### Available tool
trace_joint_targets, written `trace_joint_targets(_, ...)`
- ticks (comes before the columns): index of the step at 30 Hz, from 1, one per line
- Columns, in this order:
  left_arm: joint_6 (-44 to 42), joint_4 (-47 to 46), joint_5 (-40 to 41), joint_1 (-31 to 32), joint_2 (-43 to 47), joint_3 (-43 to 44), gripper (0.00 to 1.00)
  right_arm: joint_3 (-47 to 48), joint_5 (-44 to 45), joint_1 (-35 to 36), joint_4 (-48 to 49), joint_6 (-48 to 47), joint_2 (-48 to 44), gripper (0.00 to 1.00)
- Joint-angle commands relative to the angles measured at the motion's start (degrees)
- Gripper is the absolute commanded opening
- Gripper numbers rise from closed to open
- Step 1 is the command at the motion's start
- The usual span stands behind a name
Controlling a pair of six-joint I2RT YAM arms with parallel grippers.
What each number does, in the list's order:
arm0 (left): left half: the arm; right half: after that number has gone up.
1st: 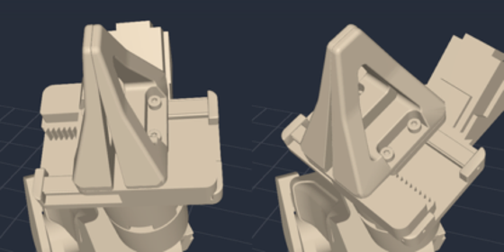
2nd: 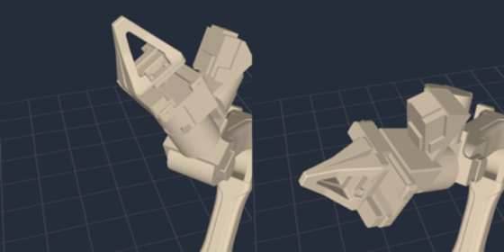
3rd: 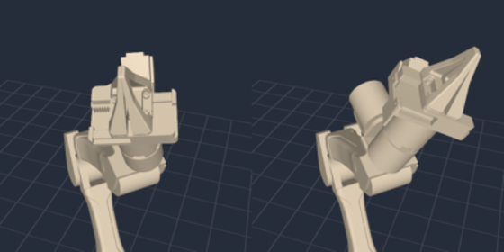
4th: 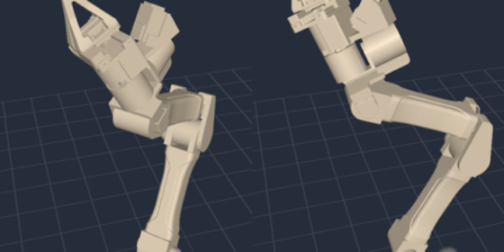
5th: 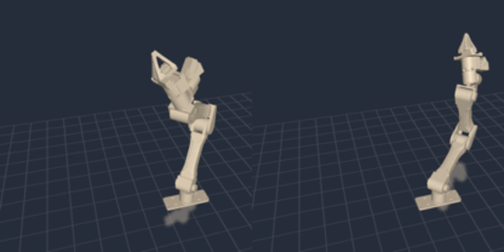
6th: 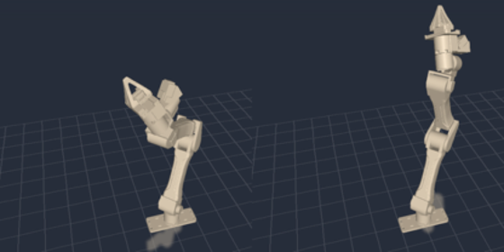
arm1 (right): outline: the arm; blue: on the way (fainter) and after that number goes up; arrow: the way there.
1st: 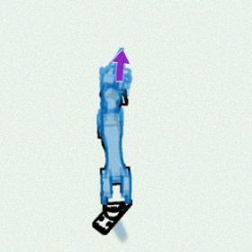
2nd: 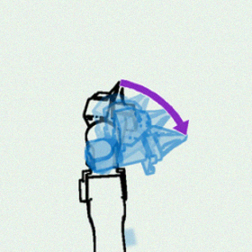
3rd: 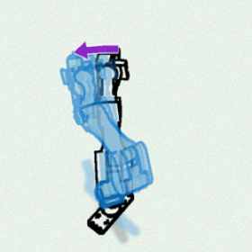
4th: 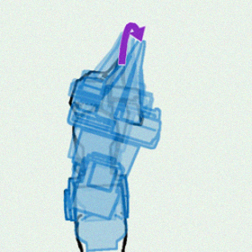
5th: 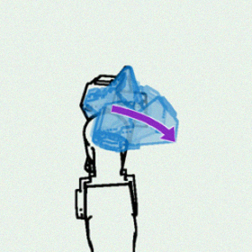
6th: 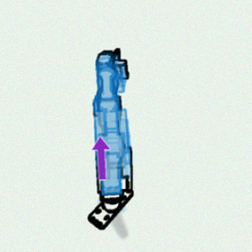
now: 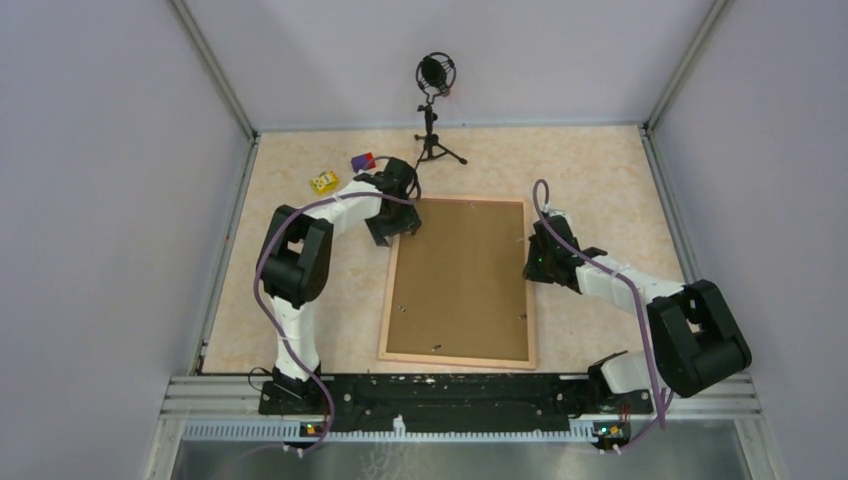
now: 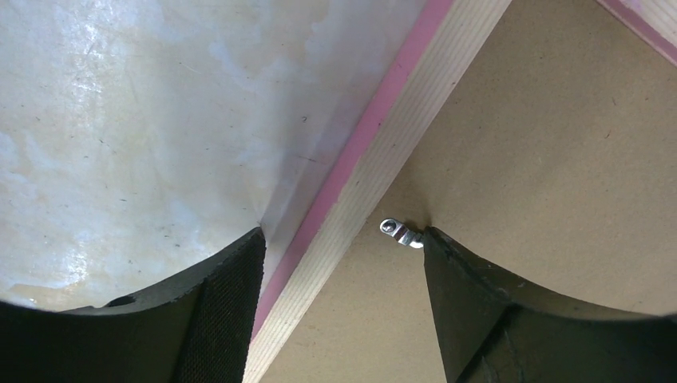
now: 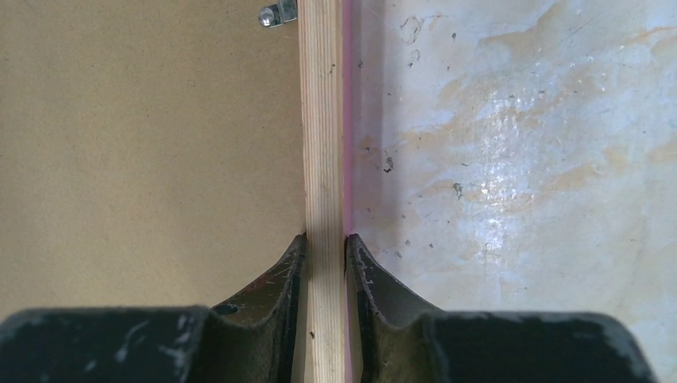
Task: Put the photo into the frame
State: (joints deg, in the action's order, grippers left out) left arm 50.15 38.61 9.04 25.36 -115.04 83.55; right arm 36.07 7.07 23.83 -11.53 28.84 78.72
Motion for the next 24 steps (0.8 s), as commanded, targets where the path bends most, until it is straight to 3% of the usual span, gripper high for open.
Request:
trace_joint_targets(1, 0.49, 1.02, 0.06, -0.14, 0.29, -1.24, 0.74, -1.15, -1.44, 0.16, -0.75, -1.41, 1.84, 0.16)
trace_joint_targets(6, -3.77, 0.06, 0.05, -0.10, 0.32, -2.77, 0.66, -1.18, -1.62, 0.17, -0.78, -1.41, 1.85, 0.15)
trace_joint_targets(10, -9.52, -2.63, 0.35, -0.10, 1.93, -6.89, 0.42, -1.25, -1.71, 0.22, -0.80, -1.41, 1.72, 0.15)
trace_joint_targets(19, -17.18, -5.33, 1.83, -0.35, 2.83, -9.84, 0.35, -1.34, -2.23, 0.16, -0.51, -1.59, 1.73, 0.13)
trace_joint_targets(24, -19.74, -7.93, 5.05, -0.32, 2.95, -9.28, 0.18, -1.41, -2.48, 0.15, -0.60, -1.64, 1.62, 0.13)
